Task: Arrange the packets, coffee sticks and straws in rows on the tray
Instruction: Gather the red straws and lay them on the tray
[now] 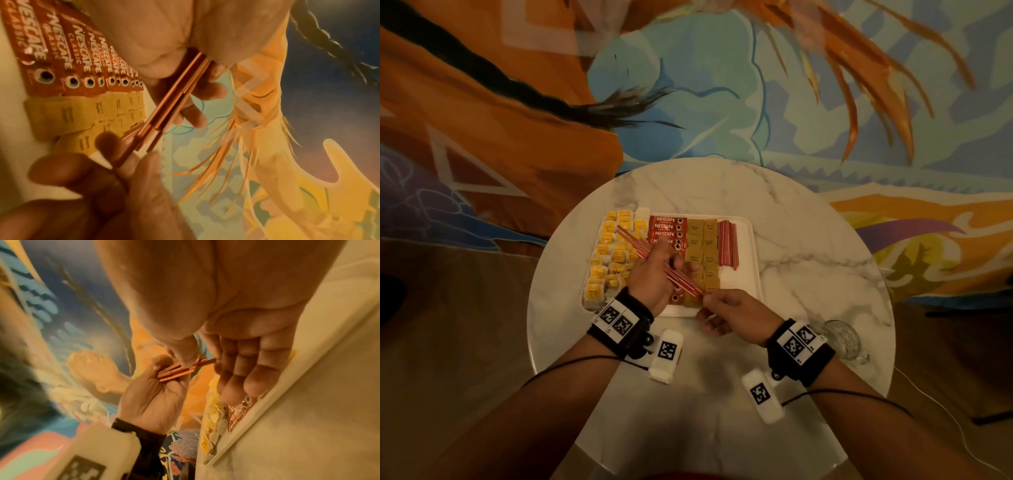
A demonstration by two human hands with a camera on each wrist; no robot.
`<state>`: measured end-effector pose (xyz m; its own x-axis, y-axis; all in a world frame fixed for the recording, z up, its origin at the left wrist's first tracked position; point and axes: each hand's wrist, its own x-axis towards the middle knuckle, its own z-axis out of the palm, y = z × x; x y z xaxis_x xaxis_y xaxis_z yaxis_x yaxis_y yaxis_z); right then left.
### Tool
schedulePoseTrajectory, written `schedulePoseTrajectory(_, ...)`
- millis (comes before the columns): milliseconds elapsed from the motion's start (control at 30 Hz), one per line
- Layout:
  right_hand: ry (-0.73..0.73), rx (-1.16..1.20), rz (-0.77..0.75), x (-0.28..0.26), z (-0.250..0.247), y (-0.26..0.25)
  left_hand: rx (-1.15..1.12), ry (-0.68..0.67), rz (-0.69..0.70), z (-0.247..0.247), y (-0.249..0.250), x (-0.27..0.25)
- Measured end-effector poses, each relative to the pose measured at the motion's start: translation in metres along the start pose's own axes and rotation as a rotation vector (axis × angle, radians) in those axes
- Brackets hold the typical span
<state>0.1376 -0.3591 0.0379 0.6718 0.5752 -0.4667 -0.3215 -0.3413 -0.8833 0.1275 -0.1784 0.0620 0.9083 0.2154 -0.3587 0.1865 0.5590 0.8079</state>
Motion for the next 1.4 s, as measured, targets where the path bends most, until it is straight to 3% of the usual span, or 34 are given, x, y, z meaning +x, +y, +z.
schedulePoseTrajectory(100,0.026,0.262,0.108,0.005,-0.008,0.0,0.016,0.02,0.03,-0.002,0.003,0.009)
schedulePoseTrajectory(233,0.04,0.5,0.125,0.011,-0.009,-0.019,0.069,0.019,0.047,0.003,-0.006,0.015)
schedulePoseTrajectory(433,-0.013,0.572,0.095,0.007,-0.007,-0.038,0.196,-0.011,0.089,0.007,-0.017,0.018)
schedulePoseTrajectory(600,0.072,0.569,0.159,0.009,-0.009,-0.03,0.228,-0.026,0.141,0.009,-0.01,0.015)
schedulePoseTrajectory(800,-0.063,0.637,0.107,0.003,-0.006,-0.045,0.355,-0.033,0.219,0.012,-0.018,0.012)
schedulePoseTrajectory(1200,0.038,0.688,0.096,0.007,-0.006,-0.04,0.407,-0.057,0.257,0.012,-0.015,0.011)
schedulePoseTrajectory(1400,0.0,0.743,0.094,0.006,-0.006,-0.043,0.413,-0.097,0.258,0.01,-0.019,0.01)
